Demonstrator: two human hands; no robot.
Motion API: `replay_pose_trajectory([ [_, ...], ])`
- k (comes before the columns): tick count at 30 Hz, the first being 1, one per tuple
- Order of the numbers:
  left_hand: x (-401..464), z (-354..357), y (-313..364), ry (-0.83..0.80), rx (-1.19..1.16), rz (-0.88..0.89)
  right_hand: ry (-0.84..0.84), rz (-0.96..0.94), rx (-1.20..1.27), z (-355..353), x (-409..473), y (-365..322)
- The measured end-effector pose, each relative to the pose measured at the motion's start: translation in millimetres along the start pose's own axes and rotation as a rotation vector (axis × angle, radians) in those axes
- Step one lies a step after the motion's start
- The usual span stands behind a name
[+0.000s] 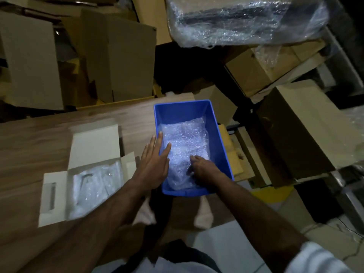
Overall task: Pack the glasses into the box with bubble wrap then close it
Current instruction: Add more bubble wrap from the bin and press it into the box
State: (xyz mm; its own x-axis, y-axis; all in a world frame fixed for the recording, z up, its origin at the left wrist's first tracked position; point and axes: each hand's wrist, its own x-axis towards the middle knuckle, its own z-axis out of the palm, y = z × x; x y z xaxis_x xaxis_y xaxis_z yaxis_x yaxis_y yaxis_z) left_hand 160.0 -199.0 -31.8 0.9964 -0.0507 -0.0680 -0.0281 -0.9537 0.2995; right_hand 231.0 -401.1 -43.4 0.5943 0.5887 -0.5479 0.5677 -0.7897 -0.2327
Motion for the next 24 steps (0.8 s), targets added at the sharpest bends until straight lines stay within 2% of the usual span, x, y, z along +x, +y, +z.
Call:
replay_pose_trajectory([
  [4, -1.4, 1.7, 2.2, 0.033, -0.040, -0.019, 0.081, -0.029, 0.044, 2.9, -2.7, 7.3],
  [11, 0.2, -6.0, 1.2, -0.062, -0.029, -0.006, 0.538, -0.069, 0.220, -4.3, -28.6, 16.5],
  [16, -2.7, -17.0, 1.6, -0.134, -0.056, 0.011, 0.706, -0.101, 0.269, -23.6, -50.4, 5.8],
  [19, 7.4, -16.7, 12.0, -0.063, -0.075, 0.001, 0.804, -0.139, 0.295, -36.1, -64.3, -6.3],
  [21, 17.5, -24.9, 20.9, 0.029, -0.248, -0.025, 0.880, -0.166, 0.301, -45.9, -76.0, -13.5],
  [24, 20.4, -48.6, 25.2, 0.173, -0.480, 0.095, 0.955, -0.223, 0.269, -58.1, -94.2, -18.7],
])
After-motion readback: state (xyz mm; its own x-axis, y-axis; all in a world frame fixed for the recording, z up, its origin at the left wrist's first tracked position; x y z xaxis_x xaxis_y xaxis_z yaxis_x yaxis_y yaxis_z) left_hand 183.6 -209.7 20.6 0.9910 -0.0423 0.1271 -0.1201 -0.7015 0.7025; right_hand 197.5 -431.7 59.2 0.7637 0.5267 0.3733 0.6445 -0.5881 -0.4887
